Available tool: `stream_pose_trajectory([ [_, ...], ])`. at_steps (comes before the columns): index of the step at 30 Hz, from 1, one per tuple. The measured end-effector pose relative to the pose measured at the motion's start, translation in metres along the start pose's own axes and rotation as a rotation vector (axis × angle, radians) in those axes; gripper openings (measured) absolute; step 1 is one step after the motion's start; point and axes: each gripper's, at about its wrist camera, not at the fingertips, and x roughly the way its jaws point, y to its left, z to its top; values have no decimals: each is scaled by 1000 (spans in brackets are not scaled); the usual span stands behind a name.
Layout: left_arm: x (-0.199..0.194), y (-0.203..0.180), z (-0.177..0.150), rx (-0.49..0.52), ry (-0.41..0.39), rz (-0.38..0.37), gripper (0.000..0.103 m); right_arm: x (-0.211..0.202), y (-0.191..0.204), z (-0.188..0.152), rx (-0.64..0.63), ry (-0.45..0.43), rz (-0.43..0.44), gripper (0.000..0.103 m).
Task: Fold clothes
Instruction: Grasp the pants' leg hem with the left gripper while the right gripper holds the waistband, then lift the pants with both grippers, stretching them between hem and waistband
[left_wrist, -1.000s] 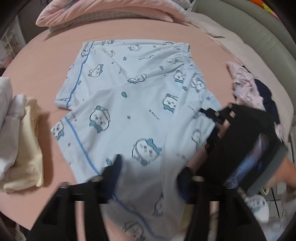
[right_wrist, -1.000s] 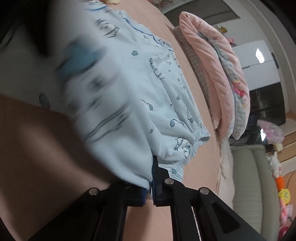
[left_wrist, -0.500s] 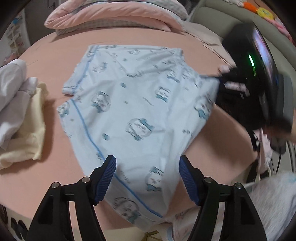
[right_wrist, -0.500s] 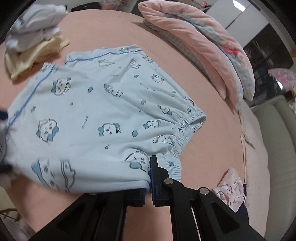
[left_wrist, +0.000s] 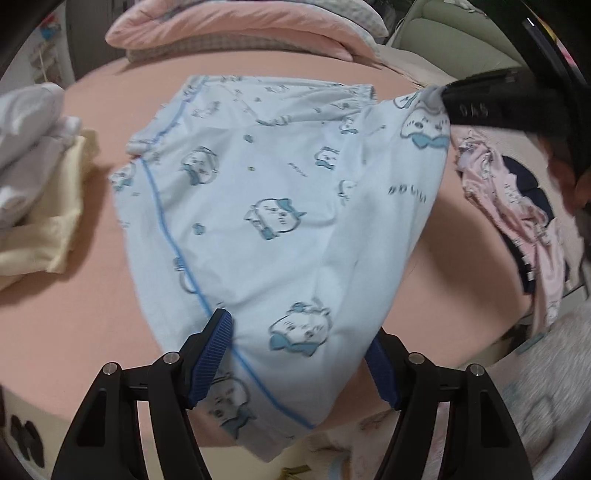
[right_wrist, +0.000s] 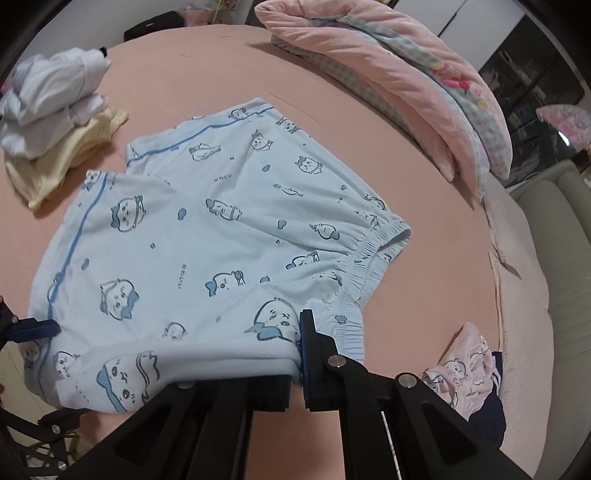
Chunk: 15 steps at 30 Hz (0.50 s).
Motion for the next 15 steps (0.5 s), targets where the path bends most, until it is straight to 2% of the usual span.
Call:
stream_pose_trajectory([
  [2,1,-1,-2,26,7,90,68,-1,-1,1,5,1,2,5],
  [4,1,7,-2,24,1,122,65,-2,0,1,4,4,2,5],
  [5,0,11,-3,22,-3,137,54,-2,0,0,4,6,5,5],
  [6,-1,15,-3,19,-5,147,49,-2,0,-1,5,7,8,5],
  [8,-6,26,0,-6,-3,121,35,-3,0,-2,6,10,15,5],
  [9,-8,31,2,-15,-2,108,25,-2,0,-3,5,12,18,5],
  [11,-11,34,6,6,4,84,12,0,0,-6,10,17,30,5],
  [15,-9,32,17,75,11,119,9,5,-2,-13,45,33,67,5],
])
